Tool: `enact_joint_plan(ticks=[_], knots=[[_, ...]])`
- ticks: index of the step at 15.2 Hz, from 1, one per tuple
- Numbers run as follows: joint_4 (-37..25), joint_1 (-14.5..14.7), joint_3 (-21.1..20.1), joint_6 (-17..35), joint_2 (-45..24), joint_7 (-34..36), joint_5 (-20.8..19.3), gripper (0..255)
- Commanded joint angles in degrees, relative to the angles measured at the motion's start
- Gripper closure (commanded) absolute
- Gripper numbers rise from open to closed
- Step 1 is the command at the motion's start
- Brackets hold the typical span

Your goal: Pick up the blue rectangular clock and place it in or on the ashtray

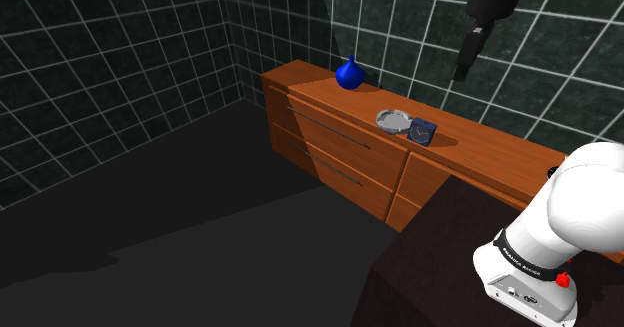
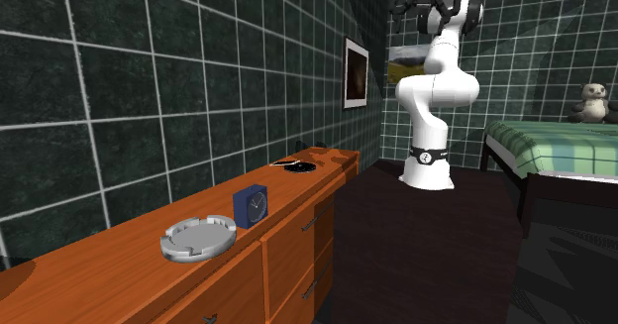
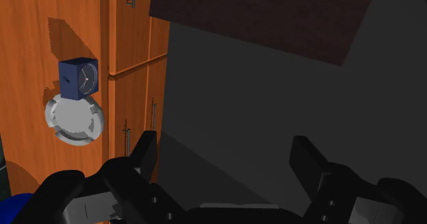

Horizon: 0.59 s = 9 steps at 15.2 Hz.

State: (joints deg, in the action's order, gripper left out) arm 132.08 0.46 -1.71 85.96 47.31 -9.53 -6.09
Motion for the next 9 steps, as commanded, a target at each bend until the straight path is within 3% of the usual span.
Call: enact_joint_plan(ticks=[1,9], knots=[[0.0,0.0,0.0,0.0,0.0,0.0,0.0,0],[7.6,-2.3,8.8,12.3,-4.0,-7.5,-4.8,0]])
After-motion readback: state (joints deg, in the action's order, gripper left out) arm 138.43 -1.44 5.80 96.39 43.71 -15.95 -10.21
